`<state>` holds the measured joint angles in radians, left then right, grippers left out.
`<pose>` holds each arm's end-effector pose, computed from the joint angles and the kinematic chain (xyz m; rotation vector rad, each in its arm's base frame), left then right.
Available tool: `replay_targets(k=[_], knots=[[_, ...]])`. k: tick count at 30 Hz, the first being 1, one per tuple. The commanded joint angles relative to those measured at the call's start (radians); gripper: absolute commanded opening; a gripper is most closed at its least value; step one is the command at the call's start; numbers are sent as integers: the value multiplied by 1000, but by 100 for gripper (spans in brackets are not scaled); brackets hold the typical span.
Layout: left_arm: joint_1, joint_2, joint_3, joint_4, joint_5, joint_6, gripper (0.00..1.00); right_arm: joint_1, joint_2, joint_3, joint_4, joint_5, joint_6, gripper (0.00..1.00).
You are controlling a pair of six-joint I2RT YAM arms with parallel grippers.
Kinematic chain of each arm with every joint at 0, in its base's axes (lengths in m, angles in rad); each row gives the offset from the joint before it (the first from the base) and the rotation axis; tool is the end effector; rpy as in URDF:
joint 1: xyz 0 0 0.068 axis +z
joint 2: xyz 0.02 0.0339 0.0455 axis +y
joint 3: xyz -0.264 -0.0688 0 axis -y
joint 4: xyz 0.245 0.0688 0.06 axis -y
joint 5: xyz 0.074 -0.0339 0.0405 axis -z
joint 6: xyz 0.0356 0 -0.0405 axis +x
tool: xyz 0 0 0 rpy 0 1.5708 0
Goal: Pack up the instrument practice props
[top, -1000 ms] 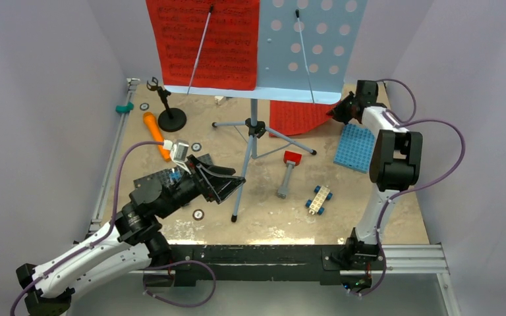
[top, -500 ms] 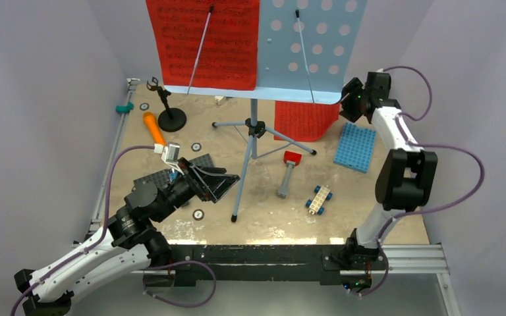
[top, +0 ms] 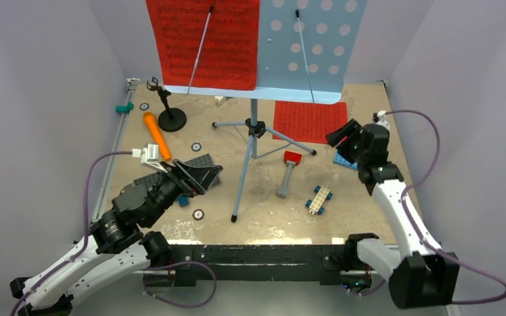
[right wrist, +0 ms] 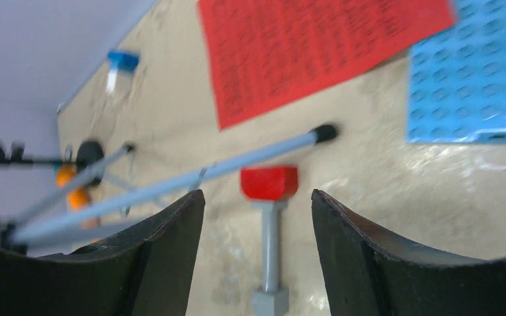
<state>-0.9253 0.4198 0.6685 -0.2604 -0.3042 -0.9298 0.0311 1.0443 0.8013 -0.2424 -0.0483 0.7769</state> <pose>0.0744 -0.0811 0.3383 -0.2611 1.6974 -1.1867 0.2363 0.0091 0.2899 0.7369 1.9678 0.5448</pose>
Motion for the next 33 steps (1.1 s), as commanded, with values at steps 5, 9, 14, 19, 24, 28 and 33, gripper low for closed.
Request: replay_targets(k=[5,9,14,19,24,28,33], knots=[[-4,-76,145,103,118,317,100,585,-389,-202,256,257,-224,62],[-4,13,336,-2,127,472,97,889,-422,-164,284,426,-427,63],[-4,121,601,-64,-53,674,100,1102,-300,38,278,557,-623,63],[-4,242,788,-60,26,800,100,1152,-201,193,328,513,-659,64],[-4,504,1147,-297,10,845,100,1155,-108,345,339,556,-655,72],[-3,675,1368,-414,6,852,98,1155,-28,452,304,614,-673,74],[36,835,1558,-519,27,846,92,1155,28,565,257,676,-684,74]])
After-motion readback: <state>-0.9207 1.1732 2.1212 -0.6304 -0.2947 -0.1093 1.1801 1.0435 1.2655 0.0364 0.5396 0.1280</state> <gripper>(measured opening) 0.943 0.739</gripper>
